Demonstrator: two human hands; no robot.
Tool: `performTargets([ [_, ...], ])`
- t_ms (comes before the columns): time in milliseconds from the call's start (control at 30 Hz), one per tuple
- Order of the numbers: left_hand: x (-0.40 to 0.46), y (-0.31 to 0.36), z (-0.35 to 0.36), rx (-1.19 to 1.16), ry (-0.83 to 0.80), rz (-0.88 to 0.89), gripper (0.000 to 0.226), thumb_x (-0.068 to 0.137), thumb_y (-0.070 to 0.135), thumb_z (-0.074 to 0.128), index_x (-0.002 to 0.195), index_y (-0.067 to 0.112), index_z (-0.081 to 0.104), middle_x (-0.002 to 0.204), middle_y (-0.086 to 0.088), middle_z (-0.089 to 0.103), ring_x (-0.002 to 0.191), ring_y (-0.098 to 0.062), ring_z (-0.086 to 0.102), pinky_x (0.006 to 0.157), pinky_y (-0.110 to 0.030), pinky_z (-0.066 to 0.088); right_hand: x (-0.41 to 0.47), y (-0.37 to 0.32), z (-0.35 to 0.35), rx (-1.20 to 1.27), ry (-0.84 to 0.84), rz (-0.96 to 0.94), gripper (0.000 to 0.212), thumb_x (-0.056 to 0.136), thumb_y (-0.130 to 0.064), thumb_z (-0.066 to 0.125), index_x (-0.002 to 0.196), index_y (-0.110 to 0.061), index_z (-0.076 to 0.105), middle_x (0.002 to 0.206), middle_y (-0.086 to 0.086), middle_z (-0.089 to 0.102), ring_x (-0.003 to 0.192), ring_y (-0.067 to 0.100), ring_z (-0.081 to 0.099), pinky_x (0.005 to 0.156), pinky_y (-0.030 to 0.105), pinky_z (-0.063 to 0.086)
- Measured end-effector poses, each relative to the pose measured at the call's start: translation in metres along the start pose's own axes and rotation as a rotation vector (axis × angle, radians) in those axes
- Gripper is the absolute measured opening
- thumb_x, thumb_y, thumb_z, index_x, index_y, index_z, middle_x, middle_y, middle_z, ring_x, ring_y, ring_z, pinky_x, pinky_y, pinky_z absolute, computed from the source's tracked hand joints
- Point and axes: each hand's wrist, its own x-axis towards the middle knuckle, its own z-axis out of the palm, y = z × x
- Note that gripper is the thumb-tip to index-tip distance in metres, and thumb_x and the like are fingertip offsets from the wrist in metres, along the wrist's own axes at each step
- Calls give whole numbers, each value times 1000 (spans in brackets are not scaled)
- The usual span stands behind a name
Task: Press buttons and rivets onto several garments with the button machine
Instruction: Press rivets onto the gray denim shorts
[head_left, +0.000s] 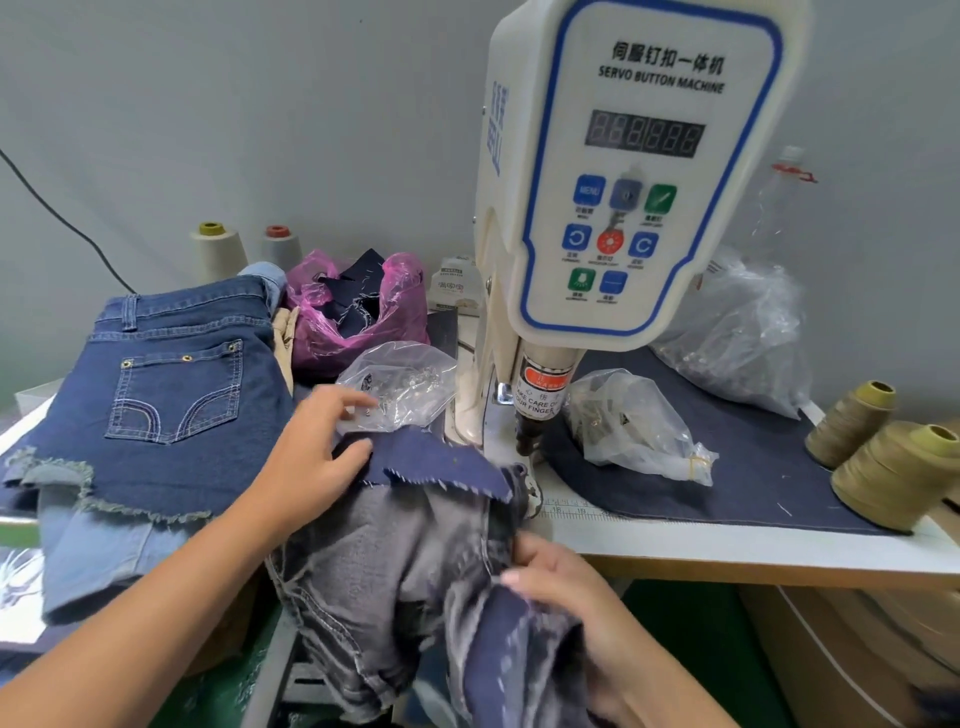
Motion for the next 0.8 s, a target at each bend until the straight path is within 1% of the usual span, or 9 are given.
performTargets([
  [100, -13, 23, -24, -264, 133, -20, 24, 84, 27, 60, 108, 28, 59, 107, 5, 57, 101, -7, 53, 89, -16, 39, 18, -20, 33, 308, -19, -118, 35, 68, -3, 65, 103, -4, 64, 87, 11, 70, 75, 19, 67, 68, 26, 54],
  [200, -13, 55, -47, -482, -76, -101, 21, 92, 31, 53, 97, 16, 67, 92, -7, 67, 73, 0, 63, 69, -7, 46, 53, -36, 60, 458, 25, -170, 32, 83, -9, 58, 114, -3, 58, 98, 13, 68, 87, 21, 65, 76, 31, 56],
  [267, -9, 56, -60, -484, -91, -206, 92, 66, 80, 51, 101, -4, 65, 73, -16, 59, 56, 6, 56, 53, 1, 38, 74, -43, 71, 475, 110, -163, 16, 94, -5, 46, 103, -7, 60, 93, 11, 69, 85, 19, 66, 75, 31, 57],
  [300, -10, 59, -68, -375, -159, -243, 144, -4, 73, 31, 116, 0, 64, 69, -6, 62, 60, 13, 53, 54, 2, 36, 84, -44, 76, 470, 143, -154, 17, 97, -4, 43, 99, -10, 59, 88, 10, 69, 83, 18, 66, 74, 30, 57],
  [333, -11, 45, -77, -327, -281, -204, 94, 52, 86, 59, 128, 30, 59, 76, 10, 69, 69, 21, 52, 60, 2, 37, 94, -45, 80, 453, 164, -146, 17, 98, -4, 42, 96, -11, 58, 86, 8, 69, 83, 17, 66, 77, 29, 56],
  [367, -11, 55, -84, -170, -306, -227, 43, 87, 34, 67, 119, 59, 54, 92, 33, 67, 83, 26, 53, 68, -1, 39, 101, -46, 84, 429, 169, -137, 18, 99, -4, 42, 95, -11, 57, 86, 7, 69, 84, 16, 66, 80, 30, 54],
  [533, 4, 7, -99, 208, -36, -294, 40, 79, -3, 59, 92, 35, 53, 99, 2, 68, 87, -17, 58, 65, -25, 39, 122, -49, 95, 266, 97, -60, 15, 99, -10, 44, 110, -13, 53, 92, 2, 69, 84, 12, 66, 86, 34, 49],
  [667, 28, -24, -85, 515, 82, -427, 32, 78, 7, 52, 105, 22, 44, 104, -15, 64, 94, -38, 57, 71, -41, 45, 143, -56, 96, 66, 230, -148, 16, 93, -7, 51, 104, -19, 55, 84, 0, 63, 60, 7, 57, 57, 16, 48],
  [800, 22, -53, -50, 662, -6, -443, 26, 82, 22, 54, 105, 21, 41, 103, -12, 65, 92, -35, 62, 66, -36, 40, 181, -68, 83, -254, 441, -284, 17, 95, -10, 49, 101, -24, 57, 94, -3, 62, 72, 8, 55, 69, 21, 50],
])
